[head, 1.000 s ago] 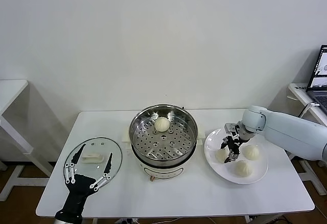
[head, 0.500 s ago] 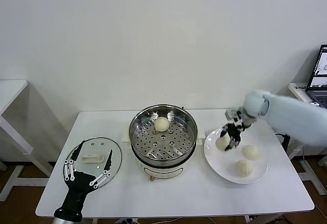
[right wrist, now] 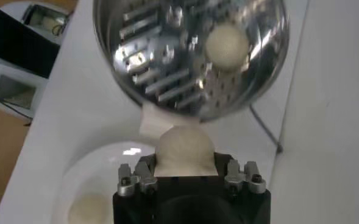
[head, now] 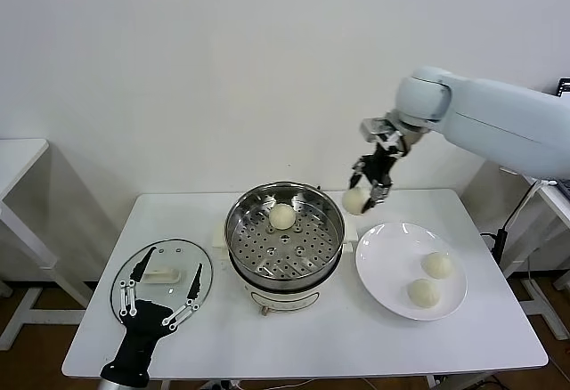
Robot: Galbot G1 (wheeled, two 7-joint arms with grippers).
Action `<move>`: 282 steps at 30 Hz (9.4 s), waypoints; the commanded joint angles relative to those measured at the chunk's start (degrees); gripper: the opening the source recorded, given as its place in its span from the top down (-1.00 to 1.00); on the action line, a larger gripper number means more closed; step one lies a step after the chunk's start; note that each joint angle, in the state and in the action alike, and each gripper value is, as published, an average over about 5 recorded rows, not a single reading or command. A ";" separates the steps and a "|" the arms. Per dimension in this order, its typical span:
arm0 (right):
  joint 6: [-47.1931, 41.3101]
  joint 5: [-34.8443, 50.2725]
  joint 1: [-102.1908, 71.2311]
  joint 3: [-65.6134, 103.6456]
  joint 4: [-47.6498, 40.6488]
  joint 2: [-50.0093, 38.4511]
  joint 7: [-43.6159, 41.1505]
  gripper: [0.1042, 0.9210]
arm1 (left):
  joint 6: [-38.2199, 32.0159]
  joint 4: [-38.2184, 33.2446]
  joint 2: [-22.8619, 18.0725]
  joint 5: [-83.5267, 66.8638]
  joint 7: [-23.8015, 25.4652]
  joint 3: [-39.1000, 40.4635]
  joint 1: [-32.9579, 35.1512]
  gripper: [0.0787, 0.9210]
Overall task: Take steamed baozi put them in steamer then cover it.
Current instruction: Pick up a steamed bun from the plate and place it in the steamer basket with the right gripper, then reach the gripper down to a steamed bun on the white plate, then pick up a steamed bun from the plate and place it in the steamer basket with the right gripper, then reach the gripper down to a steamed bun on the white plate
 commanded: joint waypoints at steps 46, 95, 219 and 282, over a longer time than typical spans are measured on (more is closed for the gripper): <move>-11.34 2.86 -5.99 -2.35 2.42 17.33 18.15 -0.76 | -2.02 2.60 -0.49 0.06 -1.17 -0.94 -1.29 -0.77; 3.82 -21.84 -31.23 9.06 -4.86 -20.66 2.81 -0.76 | -4.07 3.86 -0.93 1.96 -1.73 -1.22 0.97 -0.77; 33.12 -23.42 -9.37 21.04 3.83 -4.56 -1.64 -0.76 | -5.09 4.00 -0.96 0.26 -3.33 -1.88 -0.76 -0.77; 10.33 -30.90 -38.65 24.65 -25.11 -15.10 5.16 -0.45 | -4.74 3.82 -1.12 -0.19 -3.06 -4.24 -1.04 -0.77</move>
